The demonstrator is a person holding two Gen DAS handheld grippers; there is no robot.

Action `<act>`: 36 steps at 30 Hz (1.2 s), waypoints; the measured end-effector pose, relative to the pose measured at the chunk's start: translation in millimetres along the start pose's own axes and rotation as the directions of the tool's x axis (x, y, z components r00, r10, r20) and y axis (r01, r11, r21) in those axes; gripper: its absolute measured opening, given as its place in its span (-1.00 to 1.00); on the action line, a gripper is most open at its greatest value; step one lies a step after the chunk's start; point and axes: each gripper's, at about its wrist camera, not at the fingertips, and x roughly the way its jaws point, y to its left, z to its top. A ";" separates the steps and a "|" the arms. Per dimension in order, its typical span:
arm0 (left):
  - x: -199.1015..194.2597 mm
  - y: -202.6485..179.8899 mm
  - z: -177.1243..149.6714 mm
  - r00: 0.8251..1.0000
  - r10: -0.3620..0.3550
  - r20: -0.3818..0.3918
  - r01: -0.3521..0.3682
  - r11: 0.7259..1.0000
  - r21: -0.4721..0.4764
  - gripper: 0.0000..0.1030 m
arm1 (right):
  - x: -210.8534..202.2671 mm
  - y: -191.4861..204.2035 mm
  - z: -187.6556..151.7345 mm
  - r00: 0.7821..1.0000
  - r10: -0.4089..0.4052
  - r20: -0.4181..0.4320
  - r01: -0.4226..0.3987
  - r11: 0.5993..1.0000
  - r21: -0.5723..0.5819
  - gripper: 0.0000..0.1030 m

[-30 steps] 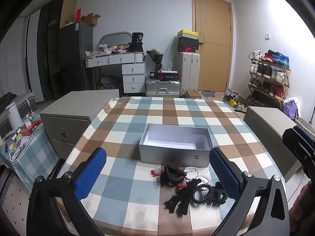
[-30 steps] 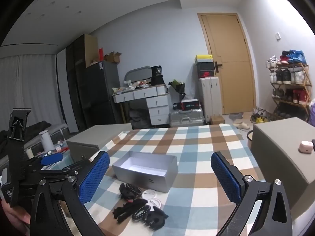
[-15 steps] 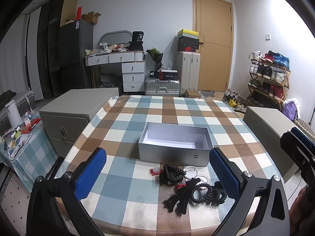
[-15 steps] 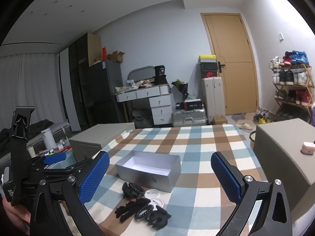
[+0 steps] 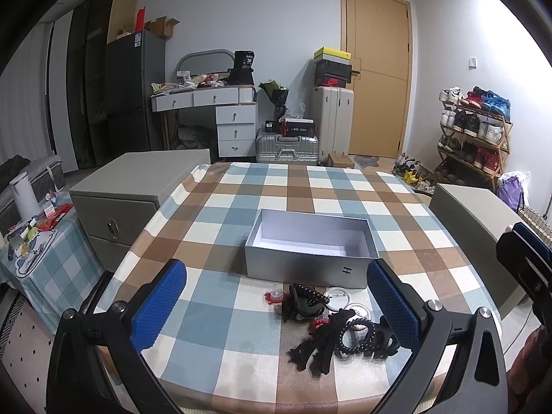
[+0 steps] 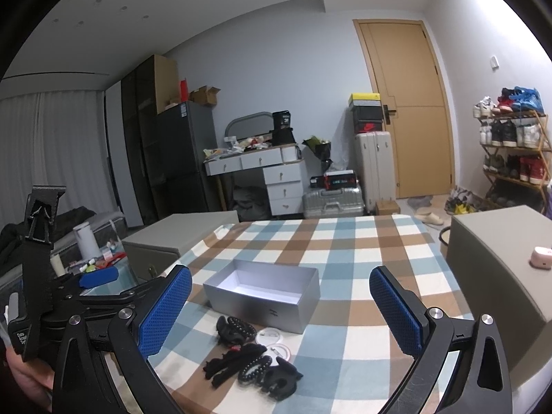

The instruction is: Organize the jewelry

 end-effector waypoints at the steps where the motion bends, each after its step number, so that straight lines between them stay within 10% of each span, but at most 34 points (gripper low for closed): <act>1: 0.4 0.2 0.0 1.000 0.000 -0.001 0.000 1.000 -0.001 0.98 | -0.3 0.4 -0.2 1.000 -0.002 -0.003 0.002 1.000 -0.006 1.00; 17: 31.1 9.4 -24.8 0.992 -0.023 -0.124 0.020 0.999 -0.028 0.98 | 35.0 -1.8 -40.7 0.991 0.049 -0.122 -0.062 0.993 -0.104 1.00; 25: 44.3 19.8 -40.9 0.981 -0.007 -0.192 -0.001 0.999 -0.039 0.98 | 64.1 -19.7 -87.6 0.928 0.060 -0.369 -0.101 0.991 -0.091 0.90; 36: 55.4 23.7 -53.0 0.970 -0.001 -0.245 -0.007 0.999 -0.032 0.98 | 86.8 -28.5 -111.7 0.878 0.135 -0.460 -0.150 0.989 0.004 0.56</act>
